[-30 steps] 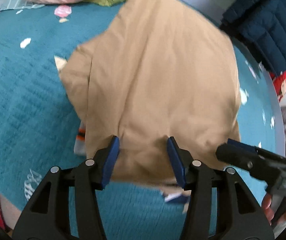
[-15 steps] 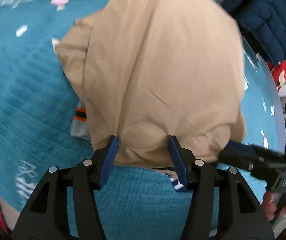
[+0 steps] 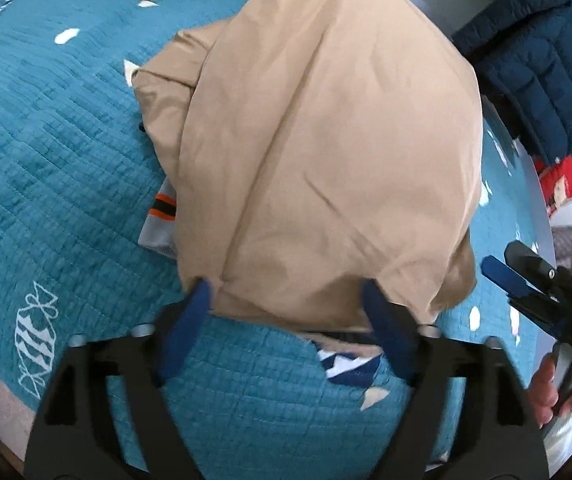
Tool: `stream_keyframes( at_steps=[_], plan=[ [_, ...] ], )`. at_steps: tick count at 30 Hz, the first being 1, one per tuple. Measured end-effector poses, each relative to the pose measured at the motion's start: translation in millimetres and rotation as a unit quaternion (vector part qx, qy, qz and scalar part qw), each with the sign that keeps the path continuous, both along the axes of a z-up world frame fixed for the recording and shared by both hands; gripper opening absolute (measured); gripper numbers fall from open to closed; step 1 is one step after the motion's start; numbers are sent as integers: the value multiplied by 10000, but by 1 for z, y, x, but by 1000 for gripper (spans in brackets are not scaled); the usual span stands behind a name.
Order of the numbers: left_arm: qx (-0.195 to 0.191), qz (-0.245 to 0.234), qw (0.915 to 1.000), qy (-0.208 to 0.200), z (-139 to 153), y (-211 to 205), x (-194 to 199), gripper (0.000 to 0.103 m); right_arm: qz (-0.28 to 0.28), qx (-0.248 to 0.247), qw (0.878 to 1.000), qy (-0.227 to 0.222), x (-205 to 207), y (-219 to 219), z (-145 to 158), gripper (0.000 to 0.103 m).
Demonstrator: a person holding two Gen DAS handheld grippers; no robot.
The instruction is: Fold large clothes
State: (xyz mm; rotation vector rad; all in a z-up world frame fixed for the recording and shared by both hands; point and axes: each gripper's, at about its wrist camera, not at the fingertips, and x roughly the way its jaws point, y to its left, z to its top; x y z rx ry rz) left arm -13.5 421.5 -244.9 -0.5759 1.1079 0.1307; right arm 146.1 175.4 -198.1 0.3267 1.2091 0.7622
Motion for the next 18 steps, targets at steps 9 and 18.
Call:
stream_keyframes(
  at_steps=[9,18],
  plan=[
    [795,116,9966,161,29,-47,16,89,-171,-403,9976,-543,-3,-4,7,86],
    [1001,49,9950,42,47,-95,7,90,-239,-499,9962,-676,-24,-44,14,87]
  ],
)
